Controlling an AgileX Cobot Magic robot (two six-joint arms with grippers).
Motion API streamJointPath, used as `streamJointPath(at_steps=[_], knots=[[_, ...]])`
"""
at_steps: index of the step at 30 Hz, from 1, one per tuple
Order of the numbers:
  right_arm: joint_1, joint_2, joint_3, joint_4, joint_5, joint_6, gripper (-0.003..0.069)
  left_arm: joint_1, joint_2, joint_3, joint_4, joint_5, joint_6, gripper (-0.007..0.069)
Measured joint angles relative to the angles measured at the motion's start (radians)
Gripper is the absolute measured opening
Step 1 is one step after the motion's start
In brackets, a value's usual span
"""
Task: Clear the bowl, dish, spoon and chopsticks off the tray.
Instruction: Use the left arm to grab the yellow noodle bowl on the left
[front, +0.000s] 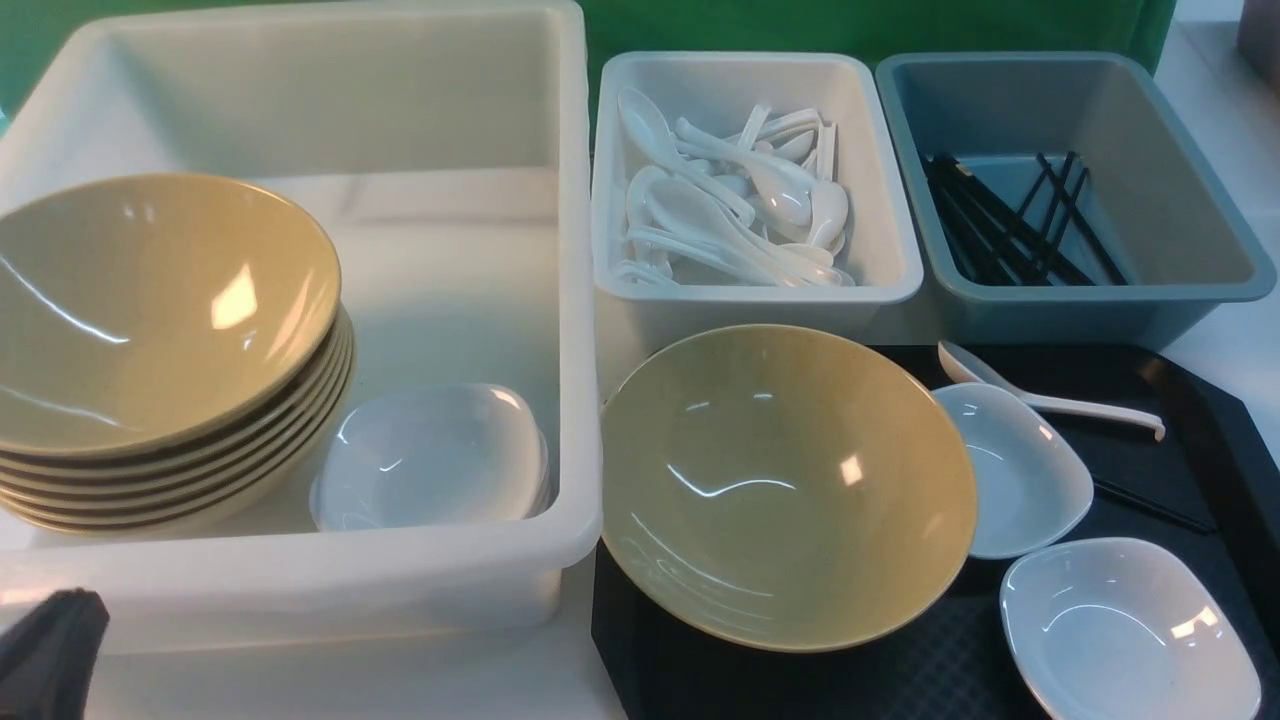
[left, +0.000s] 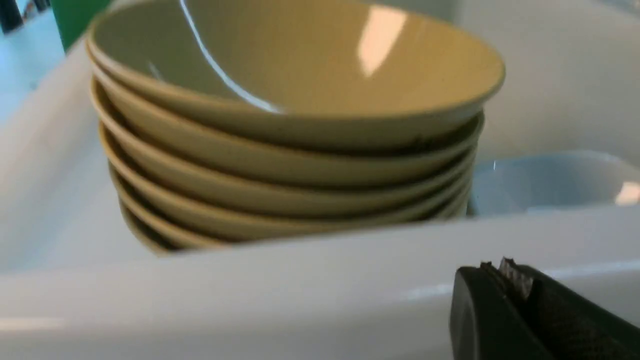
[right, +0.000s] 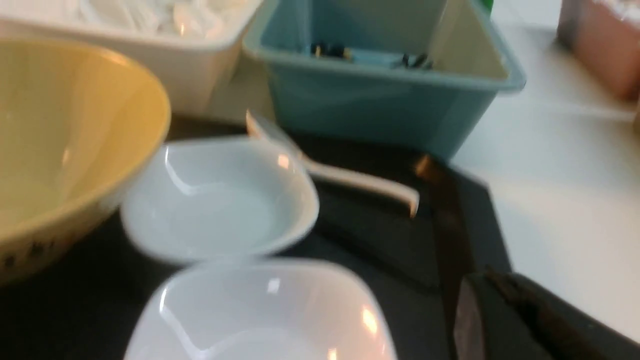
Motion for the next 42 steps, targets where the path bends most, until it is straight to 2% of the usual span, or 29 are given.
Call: streamJointPath(at_steps=[5, 8, 9, 10, 11, 13, 14, 20, 22, 25, 26, 27, 28, 32, 36, 38, 41, 42], knots=[[0.000, 0.000, 0.000, 0.000, -0.353, -0.001, 0.0067, 0.000, 0.000, 0.000, 0.062, -0.321, 0.000, -0.0008], [0.000, 0.000, 0.000, 0.000, -0.492, 0.001, 0.0068, 0.000, 0.000, 0.000, 0.087, -0.438, 0.000, -0.0008], [0.000, 0.000, 0.000, 0.000, -0.607, 0.008, 0.0070, 0.000, 0.000, 0.000, 0.104, -0.524, 0.000, -0.0008], [0.000, 0.000, 0.000, 0.000, -0.634, 0.013, 0.0070, 0.000, 0.000, 0.000, 0.104, -0.524, 0.000, -0.0008], [0.000, 0.000, 0.000, 0.000, -0.735, 0.062, 0.0073, 0.000, 0.000, 0.000, 0.122, -0.621, 0.000, -0.0008], [0.000, 0.000, 0.000, 0.000, -0.826, 0.147, 0.0076, 0.000, 0.000, 0.000, 0.131, -0.699, -0.008, -0.0008], [0.000, 0.000, 0.000, 0.000, -0.897, 0.238, 0.0078, 0.000, 0.000, 0.000, 0.137, -0.755, -0.021, -0.0008], [0.000, 0.000, 0.000, 0.005, -0.982, 0.457, 0.0078, 0.000, -0.001, -0.003, 0.117, -0.902, -0.117, -0.0008], [0.000, 0.000, 0.000, 0.005, -0.983, 0.479, 0.0078, 0.000, -0.002, -0.028, 0.104, -0.883, -0.149, -0.0008], [0.000, -0.001, -0.044, 0.008, -0.859, 0.446, 0.0078, 0.000, 0.007, -0.215, 0.084, -0.702, -0.199, -0.0008], [0.000, -0.001, -0.056, 0.008, -0.849, 0.434, 0.0078, 0.000, 0.009, -0.227, 0.084, -0.690, -0.199, -0.0008], [0.000, -0.001, -0.111, 0.008, -0.757, 0.375, 0.0078, 0.000, 0.048, -0.331, 0.082, -0.587, -0.202, -0.0008], [0.000, -0.001, -0.111, 0.008, -0.747, 0.375, 0.0078, 0.000, 0.053, -0.356, 0.082, -0.562, -0.202, -0.0008], [0.000, 0.037, -0.231, 0.007, -0.593, 0.182, 0.0078, 0.000, 0.208, -0.557, 0.078, -0.365, -0.190, -0.0008], [0.000, 0.113, -0.246, 0.007, -0.534, 0.066, 0.0078, 0.000, 0.379, -0.592, 0.078, -0.325, -0.168, -0.0008], [0.000, 0.131, -0.248, 0.007, -0.510, 0.059, 0.0078, 0.000, 0.427, -0.592, 0.078, -0.319, -0.169, -0.0008], [0.000, 0.188, -0.307, 0.007, -0.267, 0.046, 0.0078, -0.002, 0.606, -0.633, 0.078, -0.192, -0.228, -0.0008], [0.000, 0.191, -0.312, 0.007, -0.249, 0.043, 0.0078, -0.005, 0.622, -0.642, 0.077, -0.165, -0.234, -0.0008]])
